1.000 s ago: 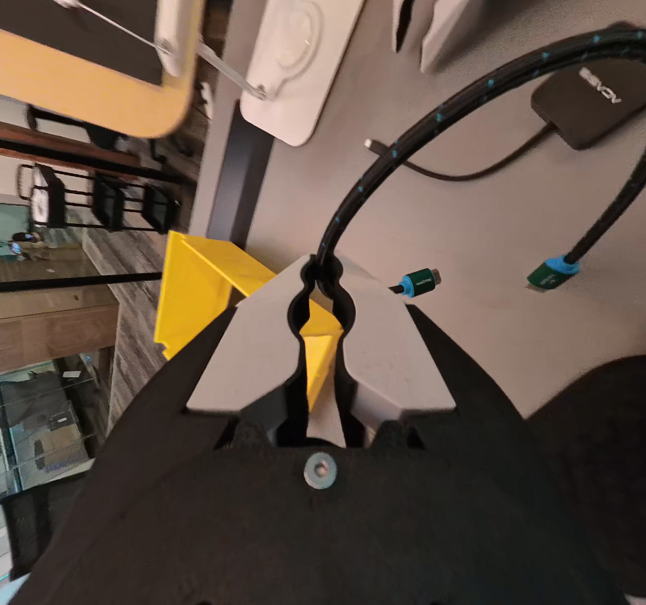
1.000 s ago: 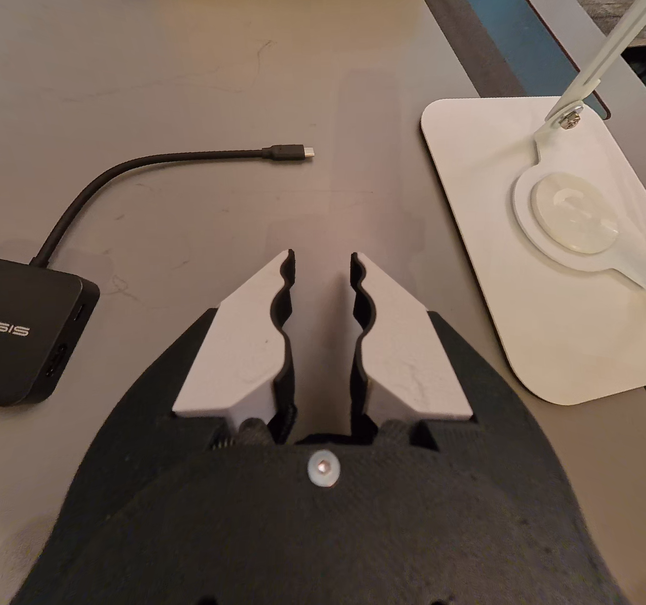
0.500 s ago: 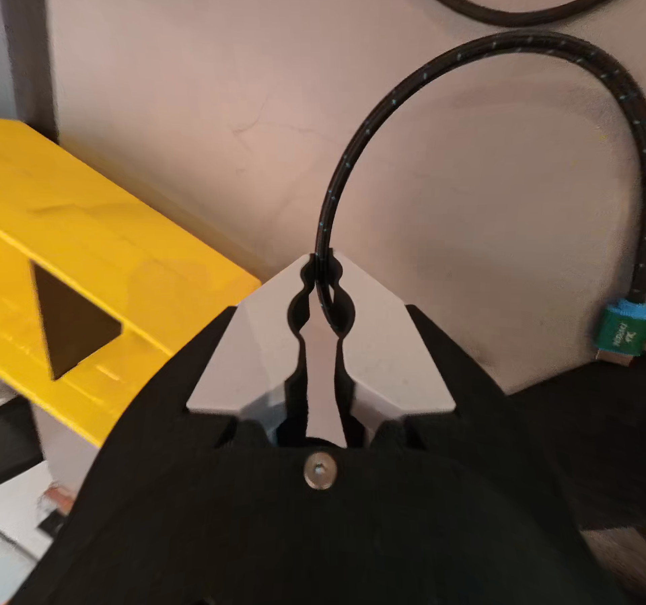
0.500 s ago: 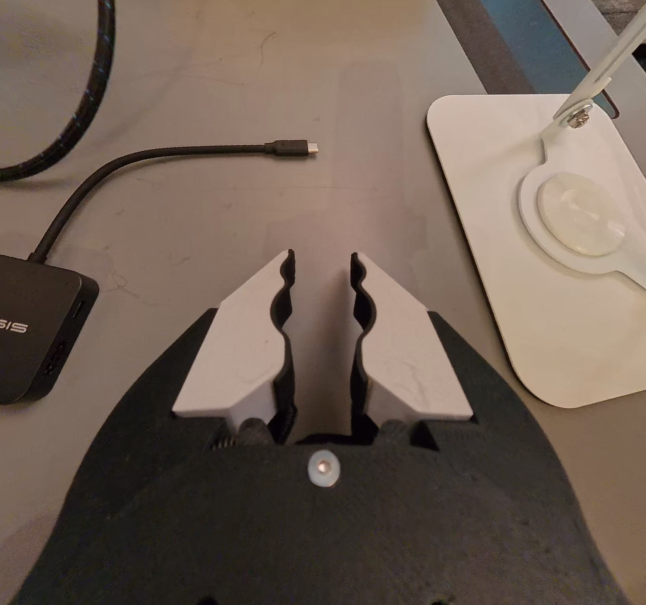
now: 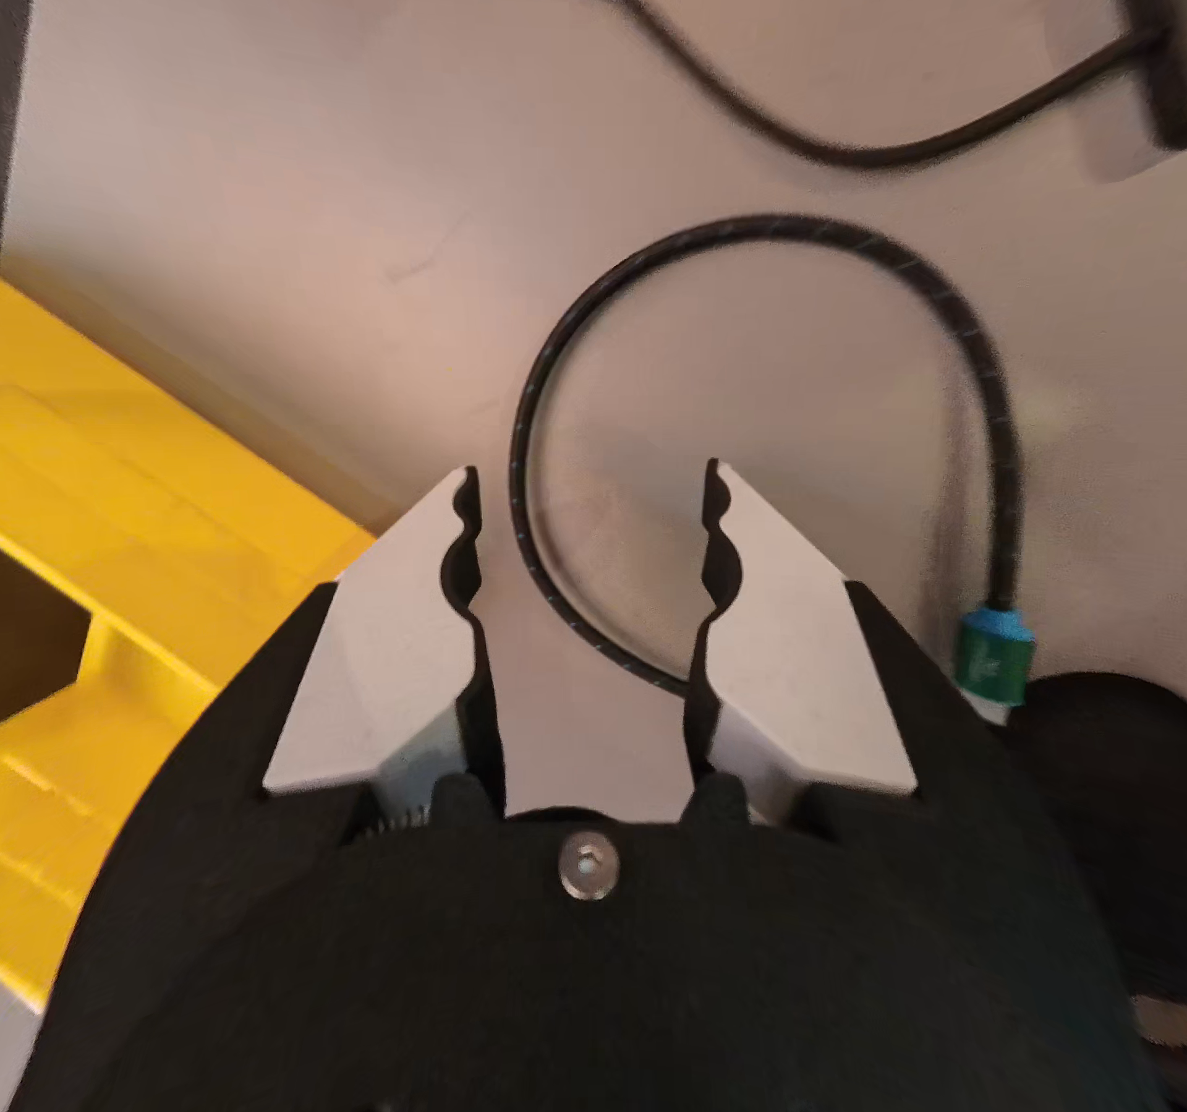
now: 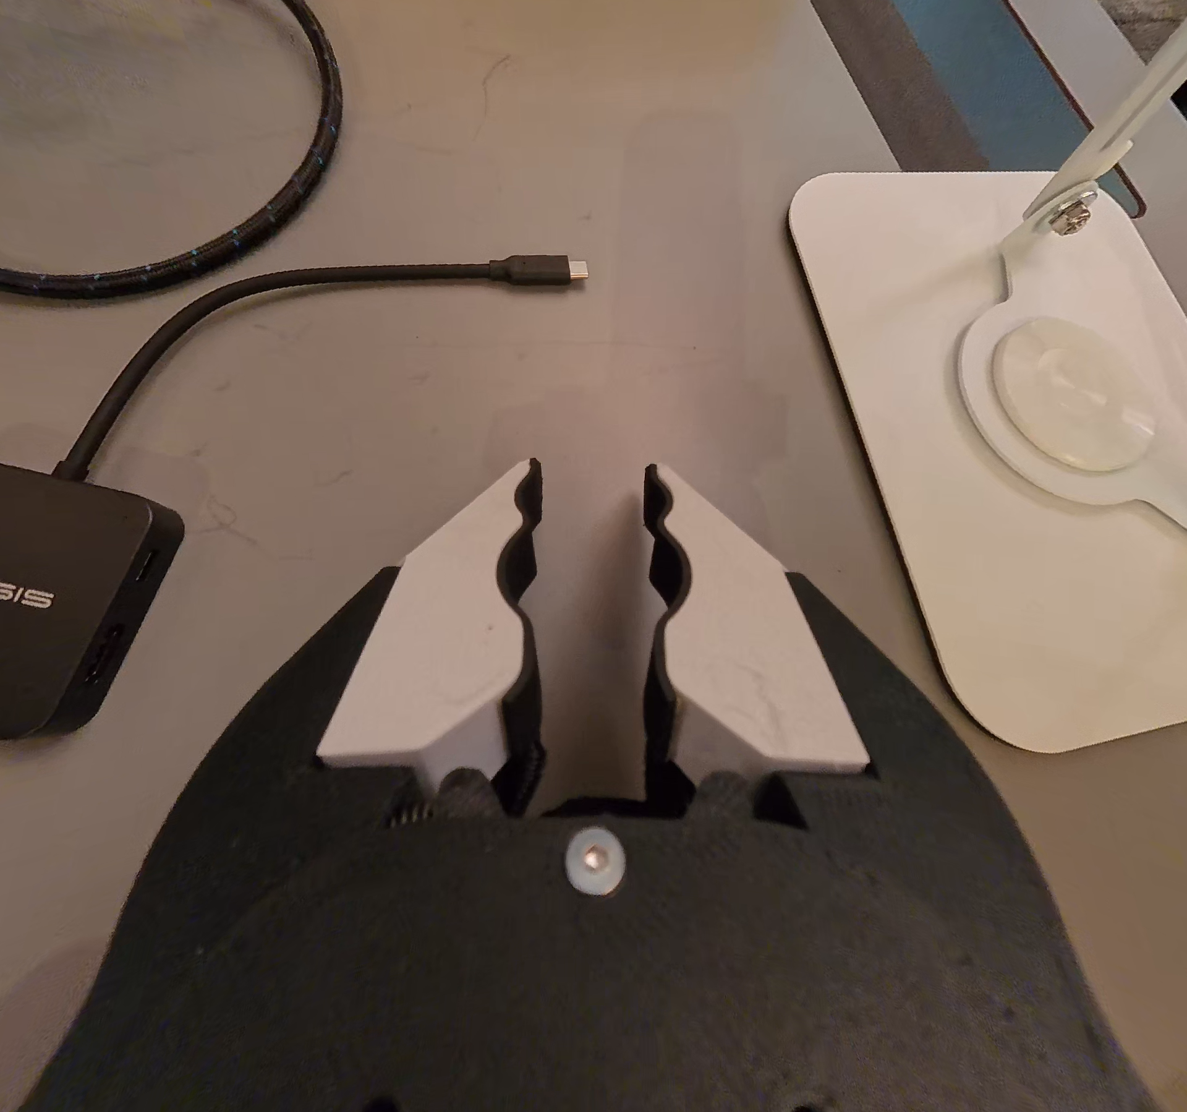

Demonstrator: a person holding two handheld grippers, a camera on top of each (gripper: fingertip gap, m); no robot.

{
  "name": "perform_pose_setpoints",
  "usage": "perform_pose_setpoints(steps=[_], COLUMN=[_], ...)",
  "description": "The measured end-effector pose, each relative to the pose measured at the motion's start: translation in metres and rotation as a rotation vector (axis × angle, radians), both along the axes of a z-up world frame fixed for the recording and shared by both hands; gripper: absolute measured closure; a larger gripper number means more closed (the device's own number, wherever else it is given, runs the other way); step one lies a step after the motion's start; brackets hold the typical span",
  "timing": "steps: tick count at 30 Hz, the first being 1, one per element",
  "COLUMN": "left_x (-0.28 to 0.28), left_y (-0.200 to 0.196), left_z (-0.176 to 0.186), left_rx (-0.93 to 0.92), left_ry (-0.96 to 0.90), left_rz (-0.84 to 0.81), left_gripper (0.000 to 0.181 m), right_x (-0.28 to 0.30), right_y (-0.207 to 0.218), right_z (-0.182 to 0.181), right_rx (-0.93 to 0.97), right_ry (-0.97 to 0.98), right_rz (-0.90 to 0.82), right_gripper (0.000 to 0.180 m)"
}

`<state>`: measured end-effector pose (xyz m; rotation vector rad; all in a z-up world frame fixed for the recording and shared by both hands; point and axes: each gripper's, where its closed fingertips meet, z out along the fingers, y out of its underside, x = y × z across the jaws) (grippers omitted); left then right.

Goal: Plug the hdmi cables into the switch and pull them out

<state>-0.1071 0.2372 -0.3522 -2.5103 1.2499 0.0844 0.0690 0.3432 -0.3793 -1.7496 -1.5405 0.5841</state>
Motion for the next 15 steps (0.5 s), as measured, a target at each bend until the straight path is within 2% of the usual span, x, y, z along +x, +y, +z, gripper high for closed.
perform_pose_setpoints(steps=[4, 9, 13, 15], left_x=[0.057, 0.122, 0.147, 0.158], left_y=[-0.023, -0.054, -0.052, -0.049], left_z=[0.006, -0.018, -0.035, -0.034], left_rx=[0.023, -0.026, -0.046, -0.056], left_ry=[-0.023, 0.007, 0.016, -0.040], left_rz=[-0.208, -0.498, -0.551, -0.539], left_gripper=[0.112, 0.107, 0.108, 0.112], right_x=[0.000, 0.000, 0.000, 0.000], right_y=[0.000, 0.000, 0.000, 0.000], right_z=[0.000, 0.001, 0.001, 0.001], right_rx=[-0.002, -0.004, -0.007, -0.010], right_ry=[0.001, 0.005, 0.009, 0.012], right_rz=[0.001, 0.002, 0.003, 0.003], right_gripper=[0.150, 0.150, 0.150, 0.150])
